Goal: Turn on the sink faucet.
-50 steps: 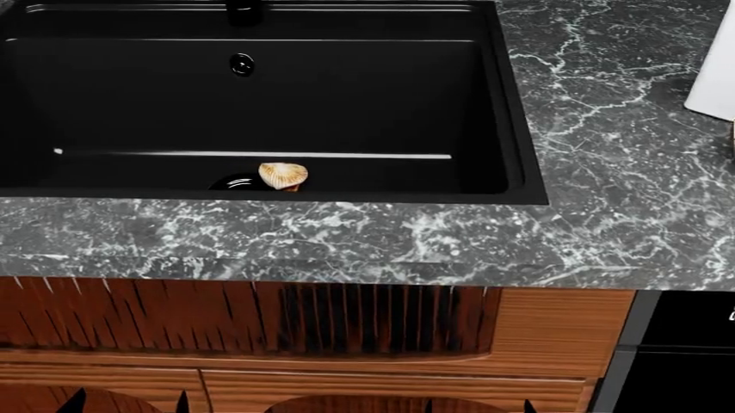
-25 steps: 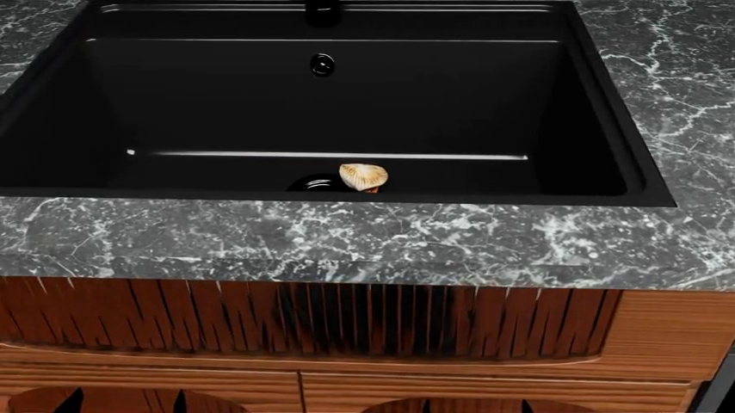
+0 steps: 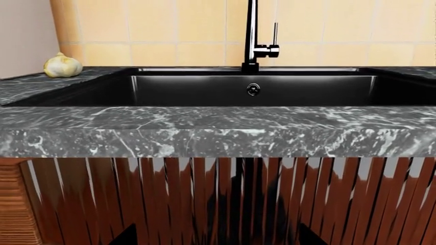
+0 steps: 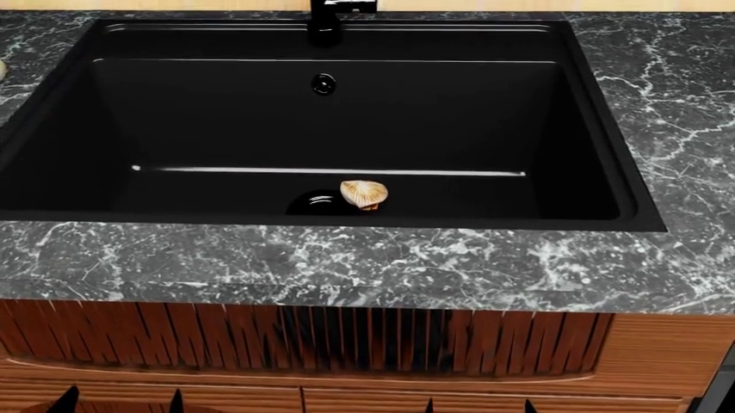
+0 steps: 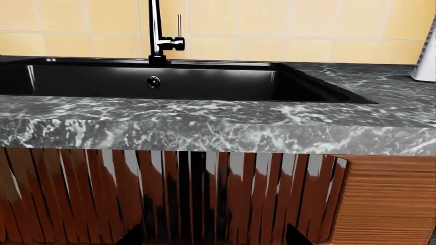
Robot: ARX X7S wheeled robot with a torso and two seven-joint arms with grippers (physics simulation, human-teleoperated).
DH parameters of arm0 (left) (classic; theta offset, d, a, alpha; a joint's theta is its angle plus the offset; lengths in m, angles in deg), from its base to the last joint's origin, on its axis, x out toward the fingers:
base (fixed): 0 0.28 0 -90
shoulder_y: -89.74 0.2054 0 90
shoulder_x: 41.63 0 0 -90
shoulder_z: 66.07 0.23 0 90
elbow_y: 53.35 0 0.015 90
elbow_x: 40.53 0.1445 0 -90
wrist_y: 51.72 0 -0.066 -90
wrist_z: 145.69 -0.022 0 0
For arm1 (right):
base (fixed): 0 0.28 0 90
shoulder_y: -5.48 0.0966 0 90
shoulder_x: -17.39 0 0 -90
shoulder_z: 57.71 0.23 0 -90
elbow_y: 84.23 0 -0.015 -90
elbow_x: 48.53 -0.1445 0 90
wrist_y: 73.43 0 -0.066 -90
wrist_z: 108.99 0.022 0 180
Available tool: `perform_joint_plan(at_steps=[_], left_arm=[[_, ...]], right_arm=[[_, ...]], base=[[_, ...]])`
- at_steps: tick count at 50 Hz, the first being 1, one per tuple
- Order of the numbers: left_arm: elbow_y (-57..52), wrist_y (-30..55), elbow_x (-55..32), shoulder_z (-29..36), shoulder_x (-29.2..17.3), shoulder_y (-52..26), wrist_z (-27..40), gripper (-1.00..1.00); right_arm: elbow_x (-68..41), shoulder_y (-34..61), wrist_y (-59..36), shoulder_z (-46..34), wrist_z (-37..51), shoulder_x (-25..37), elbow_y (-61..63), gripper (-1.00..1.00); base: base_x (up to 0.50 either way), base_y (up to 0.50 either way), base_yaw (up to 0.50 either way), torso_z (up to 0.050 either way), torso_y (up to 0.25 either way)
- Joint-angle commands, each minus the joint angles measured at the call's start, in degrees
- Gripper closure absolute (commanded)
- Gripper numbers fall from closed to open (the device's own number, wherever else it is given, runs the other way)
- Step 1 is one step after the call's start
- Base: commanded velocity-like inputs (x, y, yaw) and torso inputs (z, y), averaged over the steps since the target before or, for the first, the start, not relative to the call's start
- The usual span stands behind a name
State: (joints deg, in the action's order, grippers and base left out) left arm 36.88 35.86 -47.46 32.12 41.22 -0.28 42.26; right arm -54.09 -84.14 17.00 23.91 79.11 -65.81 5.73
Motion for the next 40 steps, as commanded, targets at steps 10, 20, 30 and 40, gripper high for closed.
perform_joint_plan(at_steps=[10, 20, 30, 40], left_arm=[[-0.16, -0.22, -0.86, 1.12, -0.81, -0.13, 0.85, -1.0], [-0.24, -1.51, -2.19, 1.13, -1.31, 0.39, 0.58, -1.0], [-1.23, -1.15, -2.92, 1.34, -1.6, 0.66, 1.17, -1.0], [-8.5, 4.14, -3.15, 0.67, -2.08, -0.77, 4.39, -1.0]], right_arm=[[-1.03, 0.02, 0.69, -1.14, 0.8, 0.85, 0.05, -1.0], [-1.74, 0.05, 1.17, -1.68, 0.82, 1.19, 0.09, -1.0], [-2.26, 0.27, 1.45, -2.03, 1.05, 1.58, 0.06, -1.0], [-4.12, 2.43, -4.86, -1.37, 1.88, 2.95, 9.27, -1.0]], base=[[0.0, 0.0, 0.0, 0.05, 0.0], [0.0, 0.0, 0.0, 0.041, 0.0], [0.0, 0.0, 0.0, 0.0, 0.0], [0.0, 0.0, 0.0, 0.0, 0.0]])
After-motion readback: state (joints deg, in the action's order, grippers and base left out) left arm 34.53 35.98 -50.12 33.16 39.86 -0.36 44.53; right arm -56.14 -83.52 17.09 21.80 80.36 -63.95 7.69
